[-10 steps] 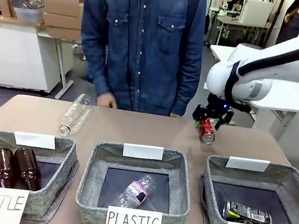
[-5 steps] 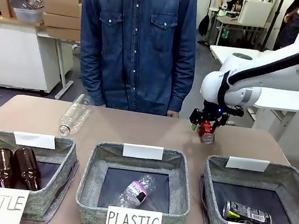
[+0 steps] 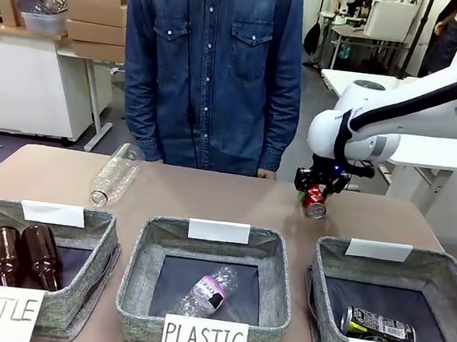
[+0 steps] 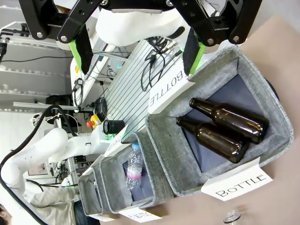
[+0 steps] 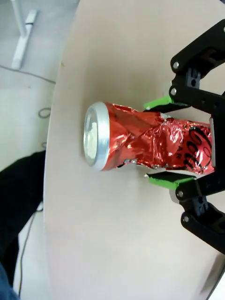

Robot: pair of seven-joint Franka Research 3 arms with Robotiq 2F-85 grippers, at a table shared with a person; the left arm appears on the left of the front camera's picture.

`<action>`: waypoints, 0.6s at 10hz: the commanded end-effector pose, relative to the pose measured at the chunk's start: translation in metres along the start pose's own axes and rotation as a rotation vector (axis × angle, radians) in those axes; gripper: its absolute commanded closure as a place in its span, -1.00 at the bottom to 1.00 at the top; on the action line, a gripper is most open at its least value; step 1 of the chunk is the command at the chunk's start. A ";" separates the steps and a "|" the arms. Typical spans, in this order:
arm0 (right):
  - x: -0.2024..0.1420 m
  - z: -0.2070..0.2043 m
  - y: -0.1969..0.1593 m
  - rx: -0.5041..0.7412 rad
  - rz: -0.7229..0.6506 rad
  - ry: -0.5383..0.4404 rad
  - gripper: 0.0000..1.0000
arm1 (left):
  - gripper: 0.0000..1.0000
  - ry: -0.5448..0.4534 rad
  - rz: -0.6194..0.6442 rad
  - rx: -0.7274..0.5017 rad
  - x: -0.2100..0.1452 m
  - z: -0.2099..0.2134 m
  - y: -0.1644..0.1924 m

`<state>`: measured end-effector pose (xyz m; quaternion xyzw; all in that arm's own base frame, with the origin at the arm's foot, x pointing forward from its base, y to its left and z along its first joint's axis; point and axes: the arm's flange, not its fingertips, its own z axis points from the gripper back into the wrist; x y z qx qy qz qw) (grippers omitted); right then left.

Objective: Sort the can waste into the basket.
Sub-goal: Pick up the can waste from the table and place it in the right Fabric basket.

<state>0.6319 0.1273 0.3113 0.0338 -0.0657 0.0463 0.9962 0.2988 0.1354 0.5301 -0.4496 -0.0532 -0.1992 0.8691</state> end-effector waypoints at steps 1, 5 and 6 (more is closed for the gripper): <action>-0.001 0.007 0.003 -0.081 -0.021 0.012 1.00 | -1.00 0.004 -0.016 0.008 -0.003 0.002 0.001; -0.002 0.008 0.001 -0.075 -0.004 0.014 1.00 | -1.00 0.004 -0.016 0.008 -0.003 0.002 0.001; -0.003 0.007 0.001 -0.077 -0.001 0.021 1.00 | -1.00 0.004 -0.016 0.008 -0.003 0.002 0.001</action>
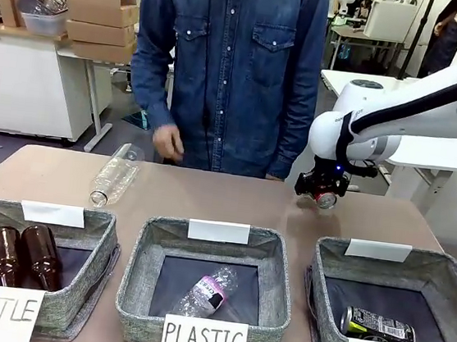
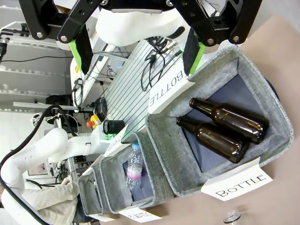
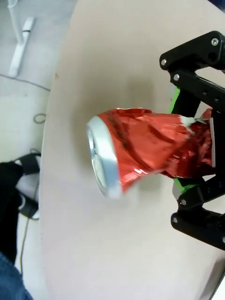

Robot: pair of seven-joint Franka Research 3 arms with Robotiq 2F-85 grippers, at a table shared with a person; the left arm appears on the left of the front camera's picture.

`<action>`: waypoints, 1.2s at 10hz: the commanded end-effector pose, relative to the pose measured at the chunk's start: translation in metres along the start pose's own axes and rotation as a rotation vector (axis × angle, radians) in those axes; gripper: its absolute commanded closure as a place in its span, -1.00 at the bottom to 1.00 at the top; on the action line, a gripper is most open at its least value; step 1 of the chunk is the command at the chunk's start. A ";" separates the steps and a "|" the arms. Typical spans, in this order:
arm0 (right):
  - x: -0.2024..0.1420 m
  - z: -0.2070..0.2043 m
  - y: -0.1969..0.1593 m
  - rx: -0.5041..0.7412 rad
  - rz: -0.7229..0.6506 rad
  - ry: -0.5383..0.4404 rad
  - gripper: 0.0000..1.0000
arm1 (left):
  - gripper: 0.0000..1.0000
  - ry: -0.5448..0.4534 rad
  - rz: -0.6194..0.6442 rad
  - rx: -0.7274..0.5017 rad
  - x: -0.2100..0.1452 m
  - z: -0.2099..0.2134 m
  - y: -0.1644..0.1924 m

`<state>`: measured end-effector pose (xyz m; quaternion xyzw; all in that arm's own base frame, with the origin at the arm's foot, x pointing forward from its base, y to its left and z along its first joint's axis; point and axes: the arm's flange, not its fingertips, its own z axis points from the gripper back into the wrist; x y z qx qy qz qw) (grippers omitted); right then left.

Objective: Sort the can waste into the basket.
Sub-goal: Pick up the can waste from the table and place it in the right Fabric basket.

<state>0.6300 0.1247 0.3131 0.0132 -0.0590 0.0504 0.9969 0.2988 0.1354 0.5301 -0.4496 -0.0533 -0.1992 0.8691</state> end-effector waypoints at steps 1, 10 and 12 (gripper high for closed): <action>-0.002 0.005 0.003 -0.039 -0.009 0.010 1.00 | -1.00 0.004 -0.016 0.008 -0.003 0.002 0.001; -0.152 0.152 -0.059 0.185 0.289 0.024 1.00 | -1.00 0.004 -0.016 0.008 -0.003 0.002 0.001; -0.221 0.179 -0.075 0.177 0.460 0.033 1.00 | -1.00 0.004 -0.016 0.008 -0.003 0.002 0.001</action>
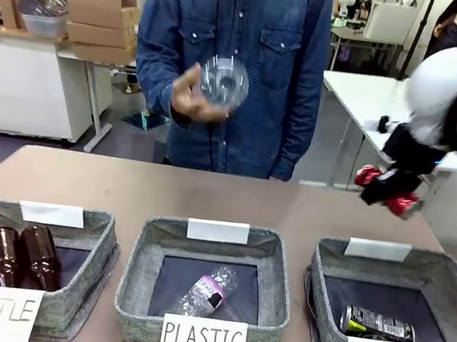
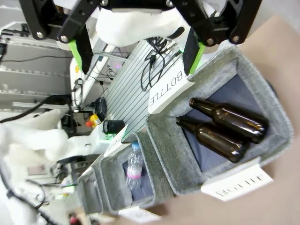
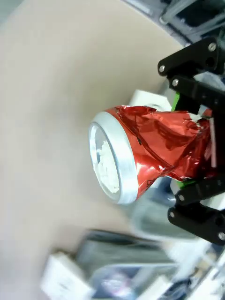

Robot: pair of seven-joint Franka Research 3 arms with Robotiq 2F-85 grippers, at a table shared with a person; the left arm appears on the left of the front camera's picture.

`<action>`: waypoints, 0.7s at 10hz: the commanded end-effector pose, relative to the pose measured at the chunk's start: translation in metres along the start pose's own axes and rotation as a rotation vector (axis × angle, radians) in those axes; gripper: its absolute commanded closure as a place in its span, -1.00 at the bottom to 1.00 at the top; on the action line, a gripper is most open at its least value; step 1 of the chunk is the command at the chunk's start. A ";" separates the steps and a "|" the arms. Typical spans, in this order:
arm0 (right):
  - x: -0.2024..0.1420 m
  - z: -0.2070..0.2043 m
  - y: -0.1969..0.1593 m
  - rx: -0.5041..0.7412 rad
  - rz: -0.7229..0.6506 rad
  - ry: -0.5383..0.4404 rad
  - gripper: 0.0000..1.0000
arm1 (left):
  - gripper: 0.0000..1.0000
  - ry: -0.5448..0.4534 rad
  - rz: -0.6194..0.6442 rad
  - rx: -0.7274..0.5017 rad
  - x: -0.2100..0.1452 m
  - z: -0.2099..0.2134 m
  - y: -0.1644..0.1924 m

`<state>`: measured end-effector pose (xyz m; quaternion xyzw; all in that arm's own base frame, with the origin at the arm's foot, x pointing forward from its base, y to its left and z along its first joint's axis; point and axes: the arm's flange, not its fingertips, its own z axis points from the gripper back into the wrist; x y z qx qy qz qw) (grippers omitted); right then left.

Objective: Sort the can waste into the basket.
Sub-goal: Pick up the can waste from the table and place it in the right Fabric basket.

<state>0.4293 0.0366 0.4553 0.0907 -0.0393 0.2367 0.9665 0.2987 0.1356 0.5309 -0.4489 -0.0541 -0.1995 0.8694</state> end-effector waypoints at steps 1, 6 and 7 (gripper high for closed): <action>-0.071 0.021 0.008 0.056 0.235 0.015 1.00 | -1.00 0.004 -0.015 0.006 -0.003 0.002 0.001; -0.129 0.011 0.021 0.156 0.187 0.001 1.00 | -1.00 0.004 -0.015 0.006 -0.003 0.002 0.001; -0.127 0.010 0.020 0.153 0.201 0.005 1.00 | -1.00 0.004 -0.015 0.006 -0.003 0.002 0.001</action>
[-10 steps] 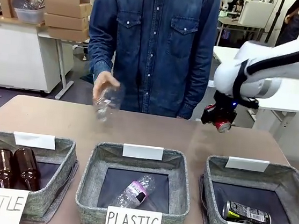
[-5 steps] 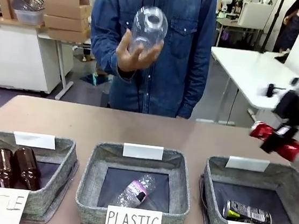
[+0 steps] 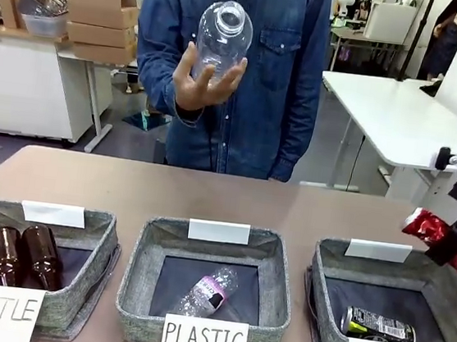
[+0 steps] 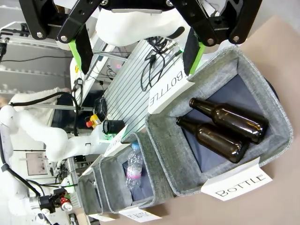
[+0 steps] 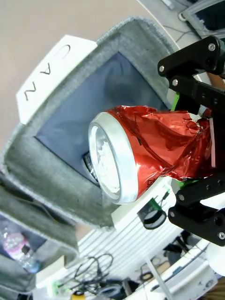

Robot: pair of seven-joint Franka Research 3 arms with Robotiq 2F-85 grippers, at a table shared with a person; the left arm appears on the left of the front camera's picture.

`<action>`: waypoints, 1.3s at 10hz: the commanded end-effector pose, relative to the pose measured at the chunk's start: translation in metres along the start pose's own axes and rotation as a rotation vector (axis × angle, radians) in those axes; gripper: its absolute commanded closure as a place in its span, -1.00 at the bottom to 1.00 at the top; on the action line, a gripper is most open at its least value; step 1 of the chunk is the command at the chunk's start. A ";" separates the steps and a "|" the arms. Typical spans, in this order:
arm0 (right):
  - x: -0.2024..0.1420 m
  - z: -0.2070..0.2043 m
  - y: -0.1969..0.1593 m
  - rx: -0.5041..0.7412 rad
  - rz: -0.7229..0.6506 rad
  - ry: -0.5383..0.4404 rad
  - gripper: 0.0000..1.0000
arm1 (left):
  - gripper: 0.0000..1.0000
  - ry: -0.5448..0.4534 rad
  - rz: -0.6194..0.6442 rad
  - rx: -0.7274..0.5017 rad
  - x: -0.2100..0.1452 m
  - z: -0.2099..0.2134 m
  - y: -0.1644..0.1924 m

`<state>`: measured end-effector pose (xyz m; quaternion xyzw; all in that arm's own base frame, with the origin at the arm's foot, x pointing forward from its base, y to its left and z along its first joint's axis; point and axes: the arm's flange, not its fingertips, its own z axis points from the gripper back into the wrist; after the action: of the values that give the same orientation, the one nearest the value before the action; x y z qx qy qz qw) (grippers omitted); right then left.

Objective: Sort the can waste into the basket.
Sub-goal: Pick up the can waste from the table and place it in the right Fabric basket.

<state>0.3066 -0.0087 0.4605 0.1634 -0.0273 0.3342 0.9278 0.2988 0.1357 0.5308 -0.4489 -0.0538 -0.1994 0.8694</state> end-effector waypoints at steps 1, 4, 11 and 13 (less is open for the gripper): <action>0.003 -0.009 0.000 -0.008 0.001 0.011 1.00 | -1.00 0.004 -0.015 0.006 -0.003 0.002 0.001; 0.002 -0.011 0.001 -0.012 0.010 0.018 -0.15 | -1.00 0.004 -0.015 0.006 -0.003 0.002 0.001; 0.013 -0.011 0.000 -0.012 0.009 0.041 -1.00 | -1.00 0.004 -0.015 0.006 -0.003 0.002 0.001; 0.012 -0.012 0.000 -0.008 0.014 0.039 -1.00 | -1.00 0.004 -0.015 0.006 -0.003 0.002 0.001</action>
<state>0.3114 0.0002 0.4501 0.1602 -0.0088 0.3465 0.9242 0.2988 0.1357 0.5307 -0.4489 -0.0538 -0.1993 0.8694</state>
